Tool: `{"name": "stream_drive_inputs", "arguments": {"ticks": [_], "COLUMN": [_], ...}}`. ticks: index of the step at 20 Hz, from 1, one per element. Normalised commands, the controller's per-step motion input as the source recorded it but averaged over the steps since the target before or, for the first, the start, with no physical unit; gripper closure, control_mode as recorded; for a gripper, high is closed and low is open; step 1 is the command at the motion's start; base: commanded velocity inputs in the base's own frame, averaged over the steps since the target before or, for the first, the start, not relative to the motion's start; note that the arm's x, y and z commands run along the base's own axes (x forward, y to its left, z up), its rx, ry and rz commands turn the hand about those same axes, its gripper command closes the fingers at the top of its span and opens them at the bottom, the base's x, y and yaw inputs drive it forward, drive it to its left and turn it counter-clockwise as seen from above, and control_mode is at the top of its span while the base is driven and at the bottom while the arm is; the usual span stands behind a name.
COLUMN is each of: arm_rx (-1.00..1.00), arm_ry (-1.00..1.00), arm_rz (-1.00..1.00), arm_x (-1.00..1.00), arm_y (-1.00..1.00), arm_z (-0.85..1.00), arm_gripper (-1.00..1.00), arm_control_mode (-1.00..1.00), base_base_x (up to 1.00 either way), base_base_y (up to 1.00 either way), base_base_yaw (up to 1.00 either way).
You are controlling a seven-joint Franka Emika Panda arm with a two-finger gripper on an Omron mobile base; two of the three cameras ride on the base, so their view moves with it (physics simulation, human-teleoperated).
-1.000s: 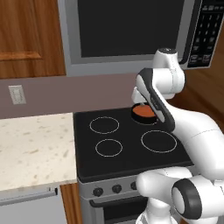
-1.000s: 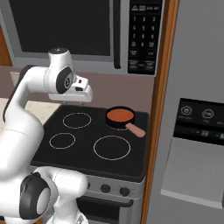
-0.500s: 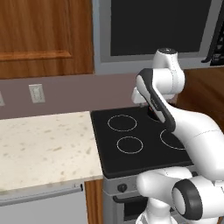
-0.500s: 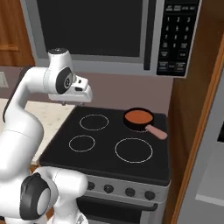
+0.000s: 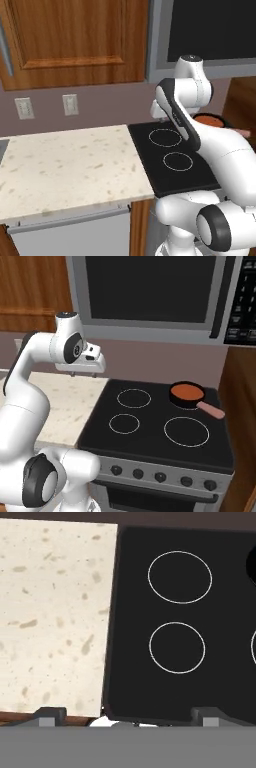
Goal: Wait until the marinara sauce is simmered to a deep red color and then turn off the stove.
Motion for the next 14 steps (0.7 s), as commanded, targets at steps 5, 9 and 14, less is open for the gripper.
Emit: {"name": "stream_drive_inputs", "arguments": {"ticks": [5, 9, 14], "arm_rx": [0.0, 0.0, 0.0], "arm_ry": [0.0, 0.0, 0.0], "arm_rz": [0.0, 0.0, 0.0], "arm_x": [0.0, 0.0, 0.0], "arm_y": [0.0, 0.0, 0.0], "arm_z": [0.0, 0.0, 0.0], "arm_gripper": [-1.0, -1.0, -1.0], "arm_control_mode": [1.0, 1.0, 1.0], "base_base_x": [0.0, 0.0, 0.0], "base_base_y": [0.59, 0.52, 0.51], "base_base_yaw": [-0.01, 0.0, 0.0]}}
